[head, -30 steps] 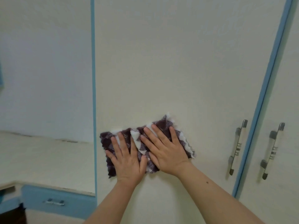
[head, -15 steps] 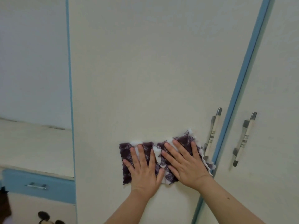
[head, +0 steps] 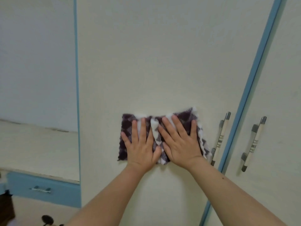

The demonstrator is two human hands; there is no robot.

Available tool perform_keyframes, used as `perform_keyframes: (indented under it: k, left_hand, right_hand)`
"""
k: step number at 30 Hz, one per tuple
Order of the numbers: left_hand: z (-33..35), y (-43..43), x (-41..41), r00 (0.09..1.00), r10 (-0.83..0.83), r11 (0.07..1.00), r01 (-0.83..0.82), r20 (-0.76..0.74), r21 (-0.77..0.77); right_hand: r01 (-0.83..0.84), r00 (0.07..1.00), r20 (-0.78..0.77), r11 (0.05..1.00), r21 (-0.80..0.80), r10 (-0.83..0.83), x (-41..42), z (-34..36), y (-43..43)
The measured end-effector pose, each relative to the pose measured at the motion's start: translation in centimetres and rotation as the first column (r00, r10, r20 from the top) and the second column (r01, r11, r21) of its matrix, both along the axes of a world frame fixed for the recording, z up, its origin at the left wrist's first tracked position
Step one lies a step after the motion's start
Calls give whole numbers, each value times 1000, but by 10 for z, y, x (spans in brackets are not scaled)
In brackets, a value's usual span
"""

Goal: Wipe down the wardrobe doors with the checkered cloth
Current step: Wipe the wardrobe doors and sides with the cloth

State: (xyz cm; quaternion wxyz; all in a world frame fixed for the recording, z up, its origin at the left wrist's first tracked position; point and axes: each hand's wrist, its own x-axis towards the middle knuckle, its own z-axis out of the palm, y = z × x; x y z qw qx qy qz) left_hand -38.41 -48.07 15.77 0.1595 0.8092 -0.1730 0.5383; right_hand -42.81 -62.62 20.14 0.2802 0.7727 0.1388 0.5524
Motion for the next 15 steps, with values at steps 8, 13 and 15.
perform_keyframes:
  k: [8, 13, 15]
  left_hand:
    - [100, 19, 17, 992, -32, 999, 31, 120, 10]
    - [111, 15, 14, 986, -39, 999, 42, 161, -15]
    - [109, 16, 17, 984, -37, 999, 41, 175, -19]
  right_hand:
    - [6, 997, 74, 996, 87, -13, 4, 91, 12]
    - [18, 994, 104, 986, 164, -35, 3, 101, 11]
    - [21, 990, 130, 970, 241, -53, 2, 94, 10]
